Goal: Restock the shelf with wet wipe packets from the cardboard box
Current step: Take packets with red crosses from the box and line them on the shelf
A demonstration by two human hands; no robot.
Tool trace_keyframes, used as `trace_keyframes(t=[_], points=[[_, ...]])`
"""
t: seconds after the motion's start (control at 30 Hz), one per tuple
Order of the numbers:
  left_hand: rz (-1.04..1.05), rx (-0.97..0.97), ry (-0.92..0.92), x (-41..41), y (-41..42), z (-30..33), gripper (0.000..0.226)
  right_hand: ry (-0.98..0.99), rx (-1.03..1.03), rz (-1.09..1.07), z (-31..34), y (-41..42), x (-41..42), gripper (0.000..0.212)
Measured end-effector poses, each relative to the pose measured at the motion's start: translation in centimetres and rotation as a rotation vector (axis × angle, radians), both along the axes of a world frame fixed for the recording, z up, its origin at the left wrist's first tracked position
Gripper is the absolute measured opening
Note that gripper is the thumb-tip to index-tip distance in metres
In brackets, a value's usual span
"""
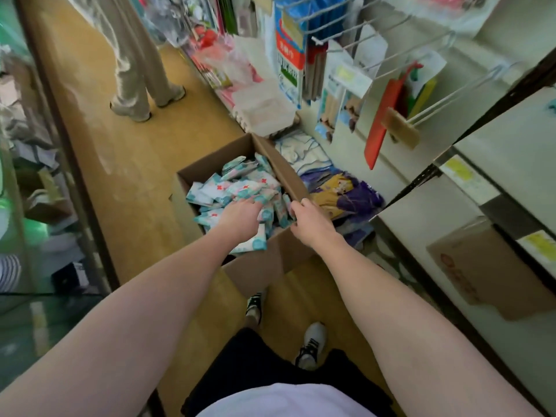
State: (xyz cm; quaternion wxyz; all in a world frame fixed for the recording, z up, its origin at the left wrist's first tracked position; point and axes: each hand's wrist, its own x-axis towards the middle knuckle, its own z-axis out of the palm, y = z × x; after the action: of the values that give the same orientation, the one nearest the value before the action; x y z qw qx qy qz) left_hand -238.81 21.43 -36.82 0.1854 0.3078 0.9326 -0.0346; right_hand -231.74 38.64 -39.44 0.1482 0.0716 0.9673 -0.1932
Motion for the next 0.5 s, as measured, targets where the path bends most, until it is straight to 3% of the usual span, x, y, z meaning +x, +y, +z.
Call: trace_keyframes(t=[0.27,0.5], points=[[0.007,0.047,-0.128,-5.2,-3.0,-4.8,0.051,-0.153,-0.027,-0.046,-3.6,-5.1,-3.5,0.034],[-0.079,0.187,-0.076,-11.6,-2.6,-7.5,0.032,-0.142,-0.011,-0.137,-5.1,-6.0,-8.7,0.042]])
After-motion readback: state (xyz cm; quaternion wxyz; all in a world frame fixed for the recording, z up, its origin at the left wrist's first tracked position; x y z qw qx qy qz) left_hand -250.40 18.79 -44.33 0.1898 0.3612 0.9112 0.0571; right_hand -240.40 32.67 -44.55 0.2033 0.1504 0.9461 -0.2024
